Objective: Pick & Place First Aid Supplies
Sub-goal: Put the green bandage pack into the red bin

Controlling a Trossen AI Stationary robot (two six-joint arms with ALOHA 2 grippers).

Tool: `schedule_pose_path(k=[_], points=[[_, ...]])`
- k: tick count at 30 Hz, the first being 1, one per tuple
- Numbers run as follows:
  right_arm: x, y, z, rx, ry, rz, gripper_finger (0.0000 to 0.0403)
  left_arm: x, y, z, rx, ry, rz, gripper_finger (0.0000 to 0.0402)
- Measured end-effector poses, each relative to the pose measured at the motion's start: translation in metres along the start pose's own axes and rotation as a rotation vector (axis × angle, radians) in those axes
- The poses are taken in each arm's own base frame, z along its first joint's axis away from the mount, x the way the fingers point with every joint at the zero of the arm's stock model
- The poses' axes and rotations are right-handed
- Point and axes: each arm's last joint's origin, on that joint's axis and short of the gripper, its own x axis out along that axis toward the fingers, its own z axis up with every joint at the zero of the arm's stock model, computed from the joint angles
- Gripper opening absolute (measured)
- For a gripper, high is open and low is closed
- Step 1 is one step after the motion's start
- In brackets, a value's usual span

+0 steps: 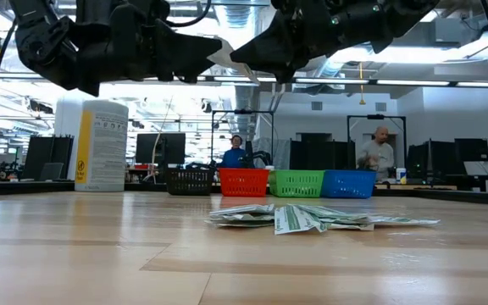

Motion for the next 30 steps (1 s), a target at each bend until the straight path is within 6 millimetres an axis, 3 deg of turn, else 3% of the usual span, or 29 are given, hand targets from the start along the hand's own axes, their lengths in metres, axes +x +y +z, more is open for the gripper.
schedule_pose_path(k=[14,20,27,30], points=[[0.0002,-0.0001,0.0012,-0.001,-0.014,-0.001,0.0071,0.0016,0.0009,0.0019,0.005,-0.007,0.002,0.0156],[0.0002,0.0001,0.0012,0.000,-0.013,0.000,0.0071,0.0016,0.0009,0.0018,0.006,-0.007,0.002,0.0107],[0.0003,0.0004,0.0008,0.001,-0.011,0.001,0.0071,0.0015,0.0015,0.0008,0.004,0.007,0.022,0.0019],[0.0004,0.0009,0.0006,0.000,-0.009,0.002,0.0071,0.0013,0.0022,-0.0013,-0.001,0.034,0.056,0.0007]])
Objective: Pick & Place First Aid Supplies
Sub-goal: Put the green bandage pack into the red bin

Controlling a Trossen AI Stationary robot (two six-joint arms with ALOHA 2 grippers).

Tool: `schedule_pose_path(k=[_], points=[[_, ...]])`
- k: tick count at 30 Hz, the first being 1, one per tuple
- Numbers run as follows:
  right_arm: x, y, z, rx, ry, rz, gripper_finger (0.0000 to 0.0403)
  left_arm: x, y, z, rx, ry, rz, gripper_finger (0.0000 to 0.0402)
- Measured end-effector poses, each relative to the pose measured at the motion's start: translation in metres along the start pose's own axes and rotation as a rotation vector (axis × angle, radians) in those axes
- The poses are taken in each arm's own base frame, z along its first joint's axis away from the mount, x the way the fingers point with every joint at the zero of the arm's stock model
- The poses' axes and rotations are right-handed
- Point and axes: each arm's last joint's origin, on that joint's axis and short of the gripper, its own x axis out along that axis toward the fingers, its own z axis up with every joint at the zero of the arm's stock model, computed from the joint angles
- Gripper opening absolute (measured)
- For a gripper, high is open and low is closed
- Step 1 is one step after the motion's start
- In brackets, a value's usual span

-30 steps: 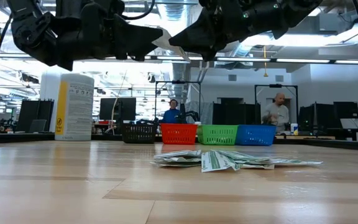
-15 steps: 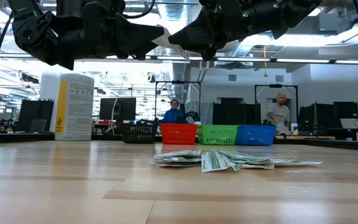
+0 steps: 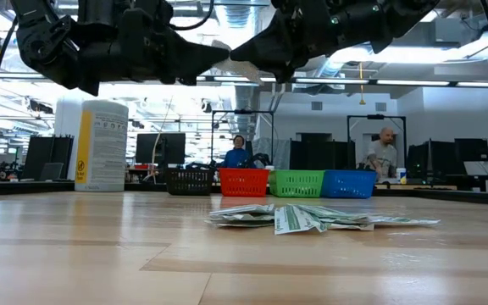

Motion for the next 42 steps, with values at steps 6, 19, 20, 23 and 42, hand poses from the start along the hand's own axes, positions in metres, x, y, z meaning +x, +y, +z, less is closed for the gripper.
schedule_pose_path(k=[6,19,20,23,42], points=[[0.000,0.002,-0.001,-0.001,0.015,0.002,0.0072,0.000,0.000,-0.002,0.003,0.027,0.032,0.0006],[-0.003,-0.002,-0.023,-0.032,0.249,-0.204,0.0169,0.000,0.002,-0.004,0.003,0.057,0.094,0.0007],[-0.004,-0.003,-0.026,-0.027,0.283,-0.229,0.0178,-0.001,0.004,-0.005,0.009,0.070,0.122,0.0008],[-0.008,-0.005,-0.035,0.005,0.385,-0.271,0.0197,-0.002,0.010,-0.009,0.055,0.130,0.225,0.0010],[-0.013,0.008,-0.047,0.162,0.504,-0.282,0.0174,-0.001,0.141,-0.029,-0.076,0.493,0.480,0.0007]])
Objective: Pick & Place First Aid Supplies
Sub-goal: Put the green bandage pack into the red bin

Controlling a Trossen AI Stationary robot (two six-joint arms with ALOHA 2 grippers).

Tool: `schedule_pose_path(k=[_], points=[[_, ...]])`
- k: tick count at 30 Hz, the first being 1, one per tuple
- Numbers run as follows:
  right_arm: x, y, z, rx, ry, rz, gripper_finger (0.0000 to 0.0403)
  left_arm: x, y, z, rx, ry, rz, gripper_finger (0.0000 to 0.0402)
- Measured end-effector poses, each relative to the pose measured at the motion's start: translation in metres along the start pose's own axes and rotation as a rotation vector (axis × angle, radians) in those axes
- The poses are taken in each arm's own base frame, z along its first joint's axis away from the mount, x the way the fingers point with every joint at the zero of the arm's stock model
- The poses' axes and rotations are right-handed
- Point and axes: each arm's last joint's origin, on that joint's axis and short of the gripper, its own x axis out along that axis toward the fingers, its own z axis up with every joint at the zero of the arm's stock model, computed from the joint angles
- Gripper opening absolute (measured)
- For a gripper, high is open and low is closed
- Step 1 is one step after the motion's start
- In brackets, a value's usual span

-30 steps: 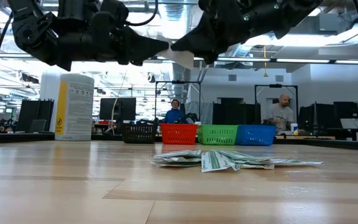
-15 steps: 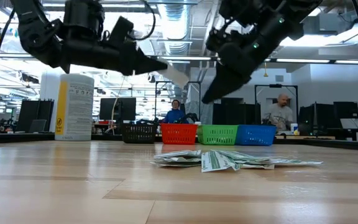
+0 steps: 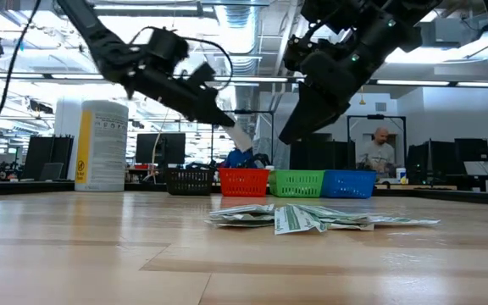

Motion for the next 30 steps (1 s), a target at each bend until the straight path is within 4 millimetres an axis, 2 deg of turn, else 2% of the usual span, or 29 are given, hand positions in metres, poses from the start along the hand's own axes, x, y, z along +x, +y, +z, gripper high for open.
schedule_pose_path(k=[6,11,21,30], points=[[0.000,0.000,0.000,0.001,-0.002,0.000,0.0161,0.033,0.009,-0.014,0.000,0.073,0.012,0.0008],[0.000,0.000,0.000,-0.002,-0.002,0.000,0.0153,0.050,0.010,-0.027,0.016,0.127,0.053,0.0009],[0.000,0.000,0.000,-0.002,-0.002,0.001,0.0143,0.052,0.010,-0.027,0.015,0.123,0.064,0.0015],[0.000,0.003,0.000,-0.004,0.000,0.038,0.0150,0.051,0.004,-0.033,0.028,0.187,0.005,0.0085]])
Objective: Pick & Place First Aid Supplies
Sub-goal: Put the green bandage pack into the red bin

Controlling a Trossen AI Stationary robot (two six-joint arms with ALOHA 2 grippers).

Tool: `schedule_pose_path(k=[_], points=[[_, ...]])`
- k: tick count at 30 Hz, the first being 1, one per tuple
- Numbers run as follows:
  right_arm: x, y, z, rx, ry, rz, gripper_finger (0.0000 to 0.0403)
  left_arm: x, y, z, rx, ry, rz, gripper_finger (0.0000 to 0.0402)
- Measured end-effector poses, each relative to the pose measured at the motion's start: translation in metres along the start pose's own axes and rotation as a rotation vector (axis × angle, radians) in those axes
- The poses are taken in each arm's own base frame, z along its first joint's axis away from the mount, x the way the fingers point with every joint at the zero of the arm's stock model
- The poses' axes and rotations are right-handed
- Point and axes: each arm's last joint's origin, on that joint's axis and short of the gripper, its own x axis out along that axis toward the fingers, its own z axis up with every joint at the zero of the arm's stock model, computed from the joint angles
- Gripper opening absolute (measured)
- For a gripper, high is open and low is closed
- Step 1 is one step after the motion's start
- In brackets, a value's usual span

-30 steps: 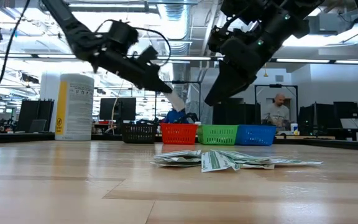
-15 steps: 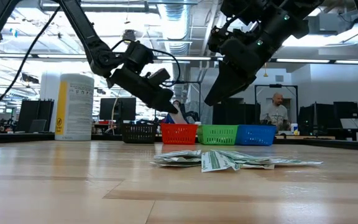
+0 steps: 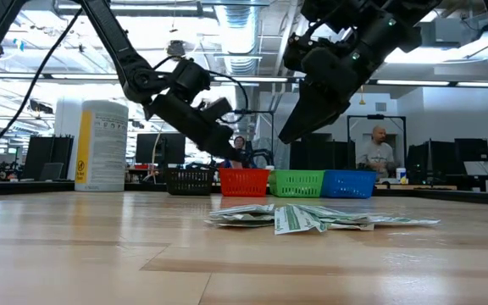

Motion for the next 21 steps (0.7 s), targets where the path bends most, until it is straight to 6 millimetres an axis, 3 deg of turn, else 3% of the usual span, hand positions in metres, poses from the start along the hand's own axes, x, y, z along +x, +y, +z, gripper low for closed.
schedule_pose_path(k=[6,13,21], points=[[-0.001,0.008,-0.001,-0.010,0.000,0.016,0.0159,0.000,-0.016,-0.004,-0.031,0.078,-0.063,0.0119],[-0.004,0.020,-0.005,-0.048,0.008,0.044,0.0161,-0.002,-0.039,-0.001,0.044,0.074,-0.106,0.0127],[-0.004,0.021,-0.005,-0.069,0.007,0.043,0.0147,-0.017,-0.027,0.017,0.092,0.052,0.089,0.0127]])
